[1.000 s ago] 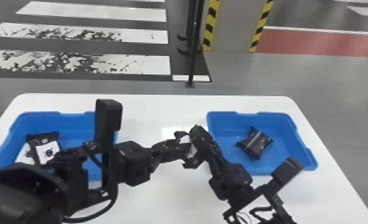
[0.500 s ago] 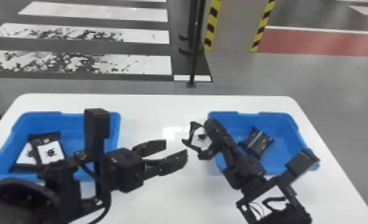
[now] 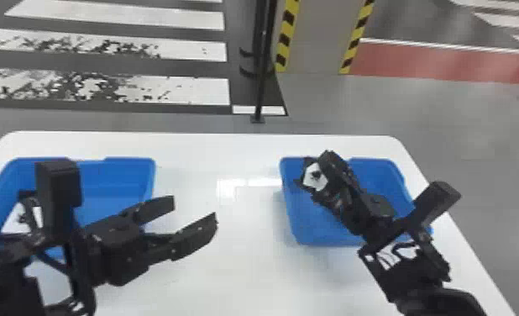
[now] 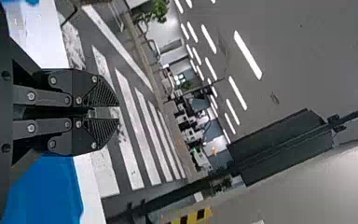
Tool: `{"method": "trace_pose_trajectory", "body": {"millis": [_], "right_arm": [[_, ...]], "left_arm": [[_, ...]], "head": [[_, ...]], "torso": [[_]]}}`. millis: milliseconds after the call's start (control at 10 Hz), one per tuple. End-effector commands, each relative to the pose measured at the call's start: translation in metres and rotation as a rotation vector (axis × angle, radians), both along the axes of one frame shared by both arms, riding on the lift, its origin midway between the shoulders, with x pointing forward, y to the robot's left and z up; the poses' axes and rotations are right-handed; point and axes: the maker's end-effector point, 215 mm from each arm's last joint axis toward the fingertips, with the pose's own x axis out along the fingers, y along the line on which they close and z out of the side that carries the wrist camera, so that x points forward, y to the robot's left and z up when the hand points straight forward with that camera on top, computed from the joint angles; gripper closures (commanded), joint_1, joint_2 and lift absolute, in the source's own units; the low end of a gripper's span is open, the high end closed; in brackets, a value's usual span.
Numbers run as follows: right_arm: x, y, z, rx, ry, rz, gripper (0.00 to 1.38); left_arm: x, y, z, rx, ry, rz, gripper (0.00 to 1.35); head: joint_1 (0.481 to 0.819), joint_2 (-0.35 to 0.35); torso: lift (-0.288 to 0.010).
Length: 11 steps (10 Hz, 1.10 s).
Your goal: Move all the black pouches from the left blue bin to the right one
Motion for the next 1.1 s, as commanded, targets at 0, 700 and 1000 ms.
{"method": "trace_pose_trajectory", "body": {"millis": [0,700,1000], "right_arm": [[0.021,-0.048,-0.023,-0.08,0.04,-0.077,1.27],[-0.031,-0.058,-0.021,-0.162,0.041,-0.165,0.12],[-0.088,-0.029,0.003,-0.172,0.026,-0.143,0.12]], "left_arm": [[-0.001,0.024,-0.002,0.013,0.001,0.055,0.17],[0.005,0.085,0.001,0.063,-0.017,0.18,0.17],[-0.001,0.129,-0.018,0.134,0.023,0.257,0.17]], "head": [[0.695,-0.18],[0.695,-0.184],[0.695,-0.123]], "torso": [[-0.14],[-0.14],[-0.14]]}}
